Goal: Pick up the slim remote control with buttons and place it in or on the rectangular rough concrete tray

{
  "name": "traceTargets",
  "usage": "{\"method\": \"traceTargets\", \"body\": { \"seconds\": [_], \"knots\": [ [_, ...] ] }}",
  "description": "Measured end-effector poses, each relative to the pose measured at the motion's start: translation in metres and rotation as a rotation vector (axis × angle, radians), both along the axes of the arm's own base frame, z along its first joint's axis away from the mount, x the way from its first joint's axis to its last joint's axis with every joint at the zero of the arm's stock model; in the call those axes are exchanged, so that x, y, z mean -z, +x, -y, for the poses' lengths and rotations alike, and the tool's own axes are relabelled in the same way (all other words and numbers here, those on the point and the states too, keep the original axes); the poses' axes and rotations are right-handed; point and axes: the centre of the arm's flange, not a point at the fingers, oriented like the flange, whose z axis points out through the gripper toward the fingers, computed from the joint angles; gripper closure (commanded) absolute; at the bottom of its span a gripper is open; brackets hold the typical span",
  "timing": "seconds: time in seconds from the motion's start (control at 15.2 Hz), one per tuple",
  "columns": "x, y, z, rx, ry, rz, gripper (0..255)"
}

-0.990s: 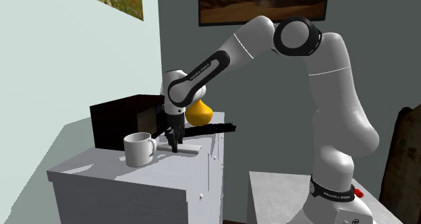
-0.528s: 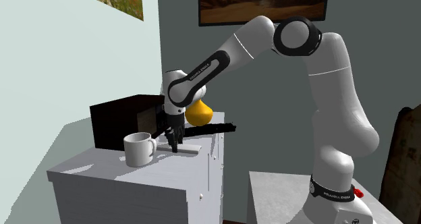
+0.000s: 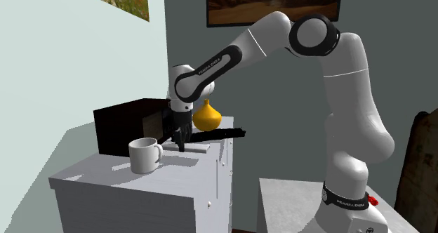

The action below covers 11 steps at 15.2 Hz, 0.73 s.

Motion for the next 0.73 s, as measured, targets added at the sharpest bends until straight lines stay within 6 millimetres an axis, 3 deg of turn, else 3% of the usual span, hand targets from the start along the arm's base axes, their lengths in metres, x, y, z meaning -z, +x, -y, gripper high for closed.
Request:
{"method": "traceTargets", "body": {
  "seconds": [0.73],
  "knots": [
    [-0.059, 0.000, 0.000, 0.000, 0.000, 0.000, 255]
  ]
}}
